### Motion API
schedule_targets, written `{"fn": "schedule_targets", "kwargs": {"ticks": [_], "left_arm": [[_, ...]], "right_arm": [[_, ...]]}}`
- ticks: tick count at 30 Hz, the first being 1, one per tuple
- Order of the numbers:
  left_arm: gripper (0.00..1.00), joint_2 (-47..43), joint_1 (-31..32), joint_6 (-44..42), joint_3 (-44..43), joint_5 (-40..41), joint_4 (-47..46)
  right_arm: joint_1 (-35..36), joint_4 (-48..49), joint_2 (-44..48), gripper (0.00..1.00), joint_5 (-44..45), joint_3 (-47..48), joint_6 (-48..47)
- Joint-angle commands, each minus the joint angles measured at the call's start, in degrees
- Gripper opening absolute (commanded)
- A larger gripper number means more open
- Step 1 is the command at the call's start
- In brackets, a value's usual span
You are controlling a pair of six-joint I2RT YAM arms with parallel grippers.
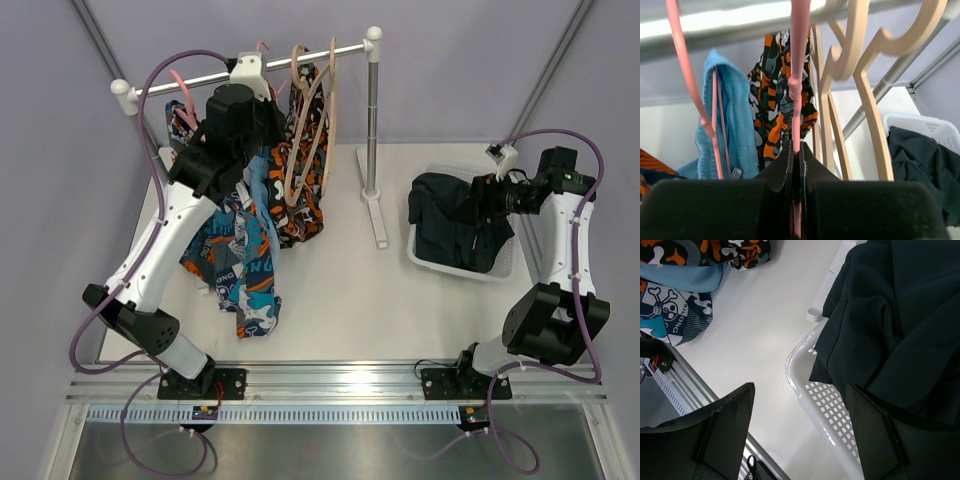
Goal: Remove the shorts from the hanger
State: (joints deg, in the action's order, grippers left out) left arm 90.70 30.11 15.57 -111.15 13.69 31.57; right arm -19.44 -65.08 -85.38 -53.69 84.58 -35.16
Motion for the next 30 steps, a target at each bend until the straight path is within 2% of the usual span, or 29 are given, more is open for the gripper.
{"fn": "schedule_targets", "kwargs": {"ticks": [1, 8, 12, 21, 27, 30], "left_arm": [[0.00, -3.8, 0.2, 3.2, 3.7, -1.7, -4.6], [0.00, -12.3, 0.3, 4.5, 17.2, -6.3, -5.6], [0.00, -17.5, 0.7, 4.7, 22.0, -8.8, -4.1], [0.00, -26.0, 2.3, 8.2, 29.9, -13.3, 5.9], [0.00, -29.4, 2.9, 9.2, 33.6, -13.3, 10.5], [0.00, -30.0, 3.2, 9.0, 34.2, -15.9, 12.2]], "right_arm": [[0.3, -0.8, 2.2, 0.81, -1.8, 0.1, -1.0], [0.3, -3.0, 2.2, 0.81, -2.6, 1.1, -2.7], [0.3, -4.7, 2.1, 0.81, -3.5, 1.6, -4.3], [4.8, -7.6, 2.9, 0.81, -4.6, 2.2, -6.9], [8.5, -6.1, 3.4, 0.81, -4.9, 2.3, -4.3], [10.6, -5.2, 3.6, 0.81, -5.2, 2.0, -2.7]]}}
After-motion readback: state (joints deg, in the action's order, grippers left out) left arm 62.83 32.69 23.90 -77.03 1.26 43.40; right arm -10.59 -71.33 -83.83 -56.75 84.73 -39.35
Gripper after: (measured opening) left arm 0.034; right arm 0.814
